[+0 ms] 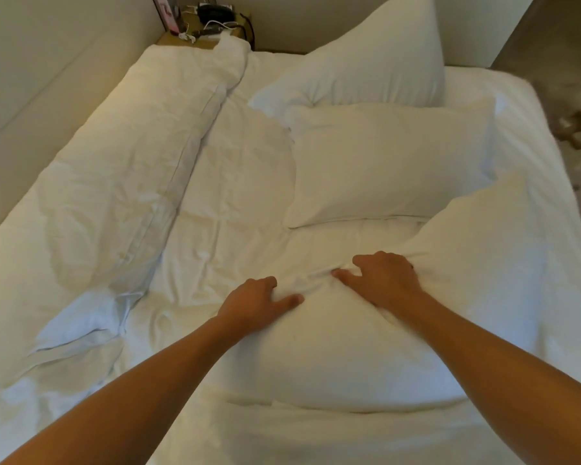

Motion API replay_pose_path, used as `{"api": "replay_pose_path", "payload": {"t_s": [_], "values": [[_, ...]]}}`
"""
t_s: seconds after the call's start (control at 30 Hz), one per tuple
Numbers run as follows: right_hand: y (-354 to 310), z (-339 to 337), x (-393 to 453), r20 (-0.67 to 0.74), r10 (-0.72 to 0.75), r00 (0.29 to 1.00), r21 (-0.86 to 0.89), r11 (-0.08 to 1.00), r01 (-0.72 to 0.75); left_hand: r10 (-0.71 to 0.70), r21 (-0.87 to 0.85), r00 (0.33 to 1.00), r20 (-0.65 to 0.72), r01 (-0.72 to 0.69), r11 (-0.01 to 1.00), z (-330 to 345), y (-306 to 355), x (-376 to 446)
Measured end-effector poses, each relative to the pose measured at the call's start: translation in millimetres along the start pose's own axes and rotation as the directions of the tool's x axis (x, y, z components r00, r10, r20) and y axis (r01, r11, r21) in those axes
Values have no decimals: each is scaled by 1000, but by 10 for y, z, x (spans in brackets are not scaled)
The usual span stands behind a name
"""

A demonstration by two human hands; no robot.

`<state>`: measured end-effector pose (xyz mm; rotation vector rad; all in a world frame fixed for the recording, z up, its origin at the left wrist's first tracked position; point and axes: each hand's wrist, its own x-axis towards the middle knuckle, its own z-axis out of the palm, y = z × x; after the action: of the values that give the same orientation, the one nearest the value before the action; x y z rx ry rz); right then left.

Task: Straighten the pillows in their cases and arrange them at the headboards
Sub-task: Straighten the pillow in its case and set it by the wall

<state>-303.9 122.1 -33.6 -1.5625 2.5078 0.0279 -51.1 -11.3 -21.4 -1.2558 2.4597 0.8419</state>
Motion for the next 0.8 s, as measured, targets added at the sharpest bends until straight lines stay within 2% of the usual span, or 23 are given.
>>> {"api": "replay_pose_path", "payload": {"t_s": [0.1, 0.27, 0.37, 0.47, 0.57, 0.8], "values": [[-200, -421, -146, -51, -12, 999, 15, 1000, 13, 37, -26, 997, -67, -39, 999, -188, -61, -298], [-708, -1230, -433, -233, -47, 971, -48, 998, 37, 136, -71, 972, -192, -152, 986, -705, -244, -896], [-1195, -1730, -561, -363, -62, 930, -28, 998, 55, 187, -51, 927, -325, -215, 975, -1266, -464, -1256], [-1855, -2174, -633, -441, -79, 894, 29, 994, 102, 203, 10, 848, -489, -227, 974, -1920, -880, -1626], [-2599, -2392, -703, -478, -103, 873, 77, 984, 158, 209, 70, 774, -598, -209, 975, -2399, -1429, -2041], [-4150, -2309, -952, -423, -175, 889, 202, 938, 280, 126, 75, 717, -685, -102, 992, -2818, -2656, -3026]]}}
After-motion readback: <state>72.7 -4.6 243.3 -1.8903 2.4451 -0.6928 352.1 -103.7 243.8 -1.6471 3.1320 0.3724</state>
